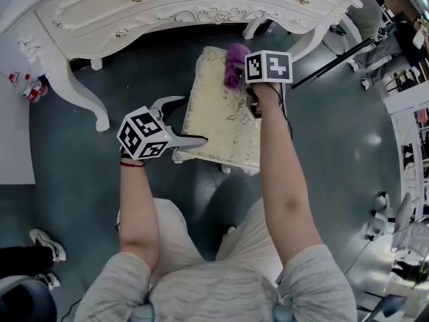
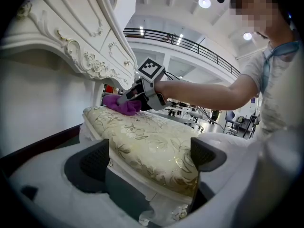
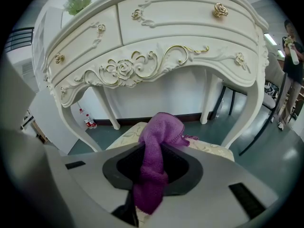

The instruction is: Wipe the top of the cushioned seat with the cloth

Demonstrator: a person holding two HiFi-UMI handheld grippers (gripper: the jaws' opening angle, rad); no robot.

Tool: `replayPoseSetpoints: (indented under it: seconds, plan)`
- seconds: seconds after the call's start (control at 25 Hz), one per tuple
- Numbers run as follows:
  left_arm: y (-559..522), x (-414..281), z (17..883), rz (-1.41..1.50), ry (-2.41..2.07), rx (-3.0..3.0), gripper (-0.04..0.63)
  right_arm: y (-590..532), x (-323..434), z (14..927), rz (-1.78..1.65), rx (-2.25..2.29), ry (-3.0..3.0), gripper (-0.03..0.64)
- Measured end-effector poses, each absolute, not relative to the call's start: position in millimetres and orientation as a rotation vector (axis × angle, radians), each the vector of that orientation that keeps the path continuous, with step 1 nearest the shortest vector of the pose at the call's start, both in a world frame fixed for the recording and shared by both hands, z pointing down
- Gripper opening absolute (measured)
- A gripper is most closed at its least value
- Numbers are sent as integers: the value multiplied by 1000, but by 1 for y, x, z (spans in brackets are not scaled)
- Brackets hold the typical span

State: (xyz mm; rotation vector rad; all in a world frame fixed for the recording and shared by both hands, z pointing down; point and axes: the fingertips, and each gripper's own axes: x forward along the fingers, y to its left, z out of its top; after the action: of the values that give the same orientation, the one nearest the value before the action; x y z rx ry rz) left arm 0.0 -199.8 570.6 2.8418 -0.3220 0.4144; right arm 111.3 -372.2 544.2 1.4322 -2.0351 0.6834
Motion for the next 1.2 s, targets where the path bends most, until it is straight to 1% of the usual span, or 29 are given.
replayPoseSetpoints:
  seconds: [0.8, 1.04, 1.2]
  plan:
    - [-197, 3, 573, 387, -291, 2811, 528, -375, 44, 545, 654, 1356, -2120, 92]
    - [-196, 6, 574, 381, -257, 2811, 528, -346, 7, 529, 683, 1270, -2273, 92]
    - [-196, 5, 574, 383, -256, 2812, 528, -318, 3, 526, 704, 1253, -2322, 94]
